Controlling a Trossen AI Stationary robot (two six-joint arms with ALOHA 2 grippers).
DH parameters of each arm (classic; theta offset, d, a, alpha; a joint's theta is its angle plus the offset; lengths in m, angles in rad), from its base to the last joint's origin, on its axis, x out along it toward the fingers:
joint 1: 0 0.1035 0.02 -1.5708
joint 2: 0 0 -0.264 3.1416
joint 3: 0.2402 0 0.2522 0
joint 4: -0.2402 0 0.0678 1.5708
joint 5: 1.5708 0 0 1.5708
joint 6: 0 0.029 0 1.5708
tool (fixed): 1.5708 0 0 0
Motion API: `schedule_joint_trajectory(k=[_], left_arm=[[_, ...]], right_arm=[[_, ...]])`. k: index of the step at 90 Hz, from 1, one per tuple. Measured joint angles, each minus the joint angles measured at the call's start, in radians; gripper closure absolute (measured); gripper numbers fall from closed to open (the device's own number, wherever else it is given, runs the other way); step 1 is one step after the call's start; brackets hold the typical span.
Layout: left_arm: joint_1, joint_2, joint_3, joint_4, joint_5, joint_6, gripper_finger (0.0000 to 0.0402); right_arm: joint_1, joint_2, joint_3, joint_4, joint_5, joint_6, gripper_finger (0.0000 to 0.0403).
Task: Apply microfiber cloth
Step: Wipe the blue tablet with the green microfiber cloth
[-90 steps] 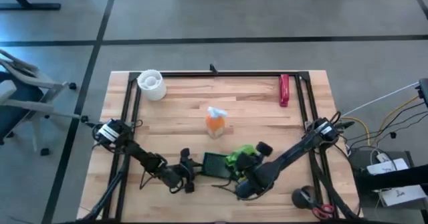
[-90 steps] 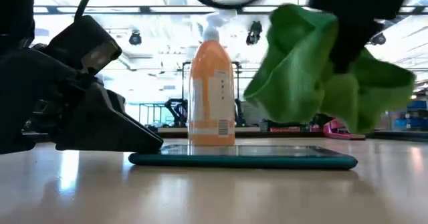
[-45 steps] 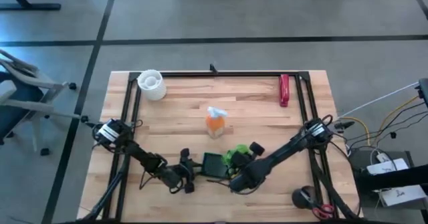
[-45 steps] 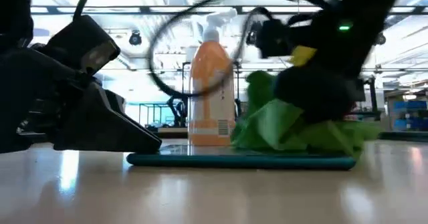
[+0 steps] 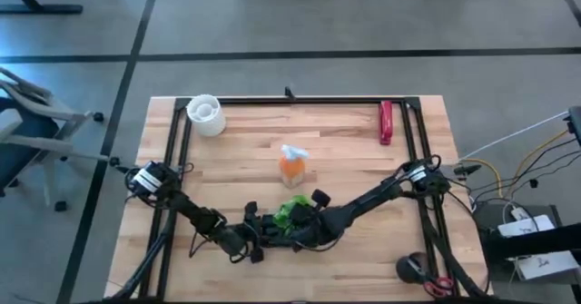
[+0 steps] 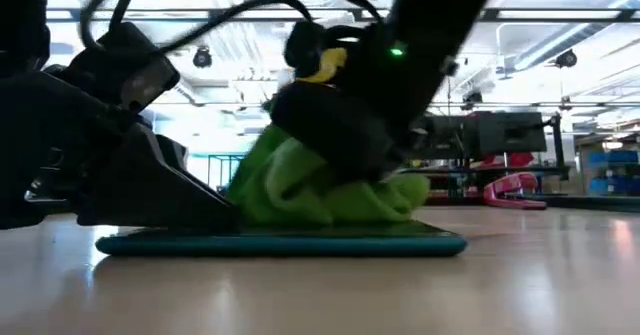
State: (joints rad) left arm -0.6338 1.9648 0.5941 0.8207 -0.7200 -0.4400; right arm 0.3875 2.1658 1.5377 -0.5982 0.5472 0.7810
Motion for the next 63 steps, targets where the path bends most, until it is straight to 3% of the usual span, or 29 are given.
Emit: schedule_joint_trajectory(k=[15, 29, 49, 63], left_arm=[[0.0, 0.0, 0.0, 0.0, 0.0, 0.0, 0.0303], [0.001, 0.0, 0.001, -0.007, 0.0, 0.0, 0.0303], [0.001, 0.0, 0.001, -0.011, 0.0, -0.014, 0.0303], [0.0, 0.0, 0.001, -0.012, -0.001, -0.018, 0.0303]], right_arm=[[-0.002, -0.005, 0.041, -0.029, 0.015, -0.083, 0.0403], [0.019, -0.053, 0.09, -0.168, 0.044, -0.078, 0.0403], [0.095, -0.094, 0.125, -0.446, 0.043, 0.085, 0.0403], [0.14, -0.086, 0.077, -0.496, 0.047, 0.217, 0.0403]])
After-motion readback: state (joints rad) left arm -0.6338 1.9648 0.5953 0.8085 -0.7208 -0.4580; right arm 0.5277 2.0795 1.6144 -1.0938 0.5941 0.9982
